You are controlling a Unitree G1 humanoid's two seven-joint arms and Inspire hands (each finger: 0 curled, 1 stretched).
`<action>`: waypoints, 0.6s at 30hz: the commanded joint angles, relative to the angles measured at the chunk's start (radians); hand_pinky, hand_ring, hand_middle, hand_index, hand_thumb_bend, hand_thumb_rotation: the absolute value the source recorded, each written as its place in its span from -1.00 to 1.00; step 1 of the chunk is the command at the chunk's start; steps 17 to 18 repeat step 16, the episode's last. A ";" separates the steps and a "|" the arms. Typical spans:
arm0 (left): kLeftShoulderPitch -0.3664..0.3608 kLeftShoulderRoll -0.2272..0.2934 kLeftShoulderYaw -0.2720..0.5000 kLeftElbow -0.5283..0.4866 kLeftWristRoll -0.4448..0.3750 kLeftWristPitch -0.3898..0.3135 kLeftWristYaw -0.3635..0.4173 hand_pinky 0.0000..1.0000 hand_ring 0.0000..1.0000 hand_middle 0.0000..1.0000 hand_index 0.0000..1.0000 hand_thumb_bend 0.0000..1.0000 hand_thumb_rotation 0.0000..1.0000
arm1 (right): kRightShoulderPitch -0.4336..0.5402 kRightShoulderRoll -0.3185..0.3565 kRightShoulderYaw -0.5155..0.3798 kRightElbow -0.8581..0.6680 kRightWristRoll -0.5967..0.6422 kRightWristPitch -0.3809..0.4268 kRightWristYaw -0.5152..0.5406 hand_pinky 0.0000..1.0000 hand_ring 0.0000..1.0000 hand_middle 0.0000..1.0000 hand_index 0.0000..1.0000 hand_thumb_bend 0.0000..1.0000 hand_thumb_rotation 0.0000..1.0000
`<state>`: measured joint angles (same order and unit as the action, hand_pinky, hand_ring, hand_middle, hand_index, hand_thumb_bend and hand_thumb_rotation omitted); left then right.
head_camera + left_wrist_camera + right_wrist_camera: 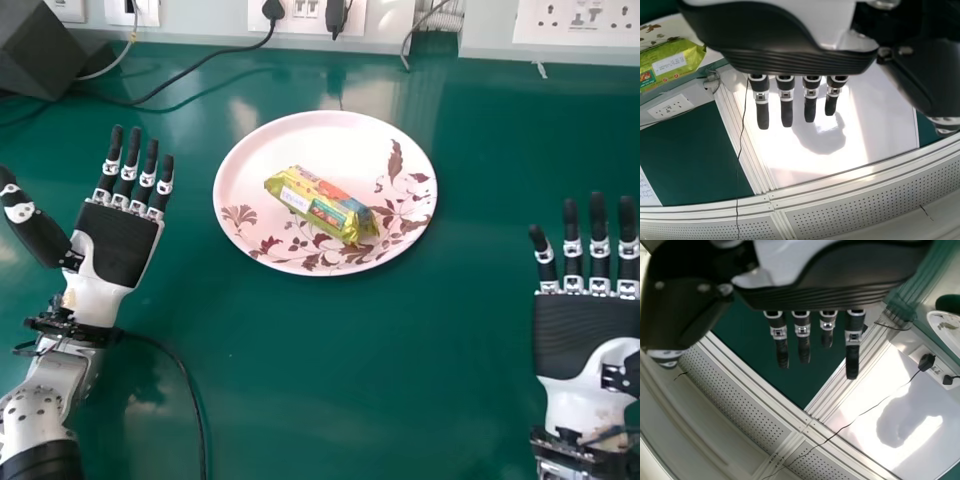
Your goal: Pick up biscuit and place it in the plate
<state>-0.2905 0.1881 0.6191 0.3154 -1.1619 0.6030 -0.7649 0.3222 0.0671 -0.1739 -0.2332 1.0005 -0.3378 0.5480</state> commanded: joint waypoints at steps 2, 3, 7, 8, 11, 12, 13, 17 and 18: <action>0.001 0.002 0.009 -0.015 -0.011 -0.004 0.010 0.70 0.86 0.97 1.00 1.00 0.72 | -0.004 0.065 -0.016 0.060 -0.004 0.004 0.012 0.29 0.71 0.85 0.73 0.97 0.61; 0.002 0.001 0.009 -0.016 -0.011 -0.005 0.014 0.70 0.86 0.97 1.00 1.00 0.71 | -0.006 0.066 -0.017 0.063 -0.003 0.004 0.013 0.29 0.71 0.85 0.72 0.97 0.61; 0.005 -0.001 0.009 -0.026 -0.013 -0.006 0.023 0.72 0.87 0.97 1.00 1.00 0.69 | -0.008 0.069 -0.020 0.067 0.004 0.008 0.016 0.30 0.72 0.86 0.72 0.98 0.66; 0.005 -0.001 0.010 -0.026 -0.015 -0.004 0.023 0.71 0.86 0.97 1.00 1.00 0.69 | -0.008 0.070 -0.020 0.068 0.004 0.008 0.017 0.30 0.73 0.86 0.72 0.98 0.67; 0.005 0.002 0.012 -0.021 -0.015 -0.003 0.021 0.69 0.85 0.96 1.00 1.00 0.68 | -0.003 0.073 -0.019 0.064 0.002 0.007 0.016 0.30 0.72 0.85 0.73 0.98 0.67; 0.004 0.003 0.012 -0.019 -0.015 -0.003 0.020 0.68 0.85 0.96 1.00 1.00 0.68 | -0.002 0.074 -0.018 0.062 0.001 0.006 0.017 0.30 0.72 0.85 0.72 0.98 0.66; 0.004 0.004 0.012 -0.018 -0.013 -0.004 0.020 0.68 0.85 0.96 1.00 1.00 0.69 | 0.000 0.075 -0.017 0.060 0.000 0.004 0.019 0.29 0.72 0.84 0.70 0.98 0.65; 0.004 0.005 0.013 -0.014 -0.010 -0.007 0.017 0.71 0.87 0.97 1.00 1.00 0.69 | 0.005 0.076 -0.015 0.053 0.002 0.005 0.024 0.29 0.72 0.83 0.69 0.97 0.64; 0.004 0.005 0.013 -0.014 -0.010 -0.007 0.017 0.71 0.87 0.97 1.00 1.00 0.69 | 0.005 0.076 -0.015 0.053 0.002 0.005 0.024 0.29 0.72 0.83 0.69 0.97 0.64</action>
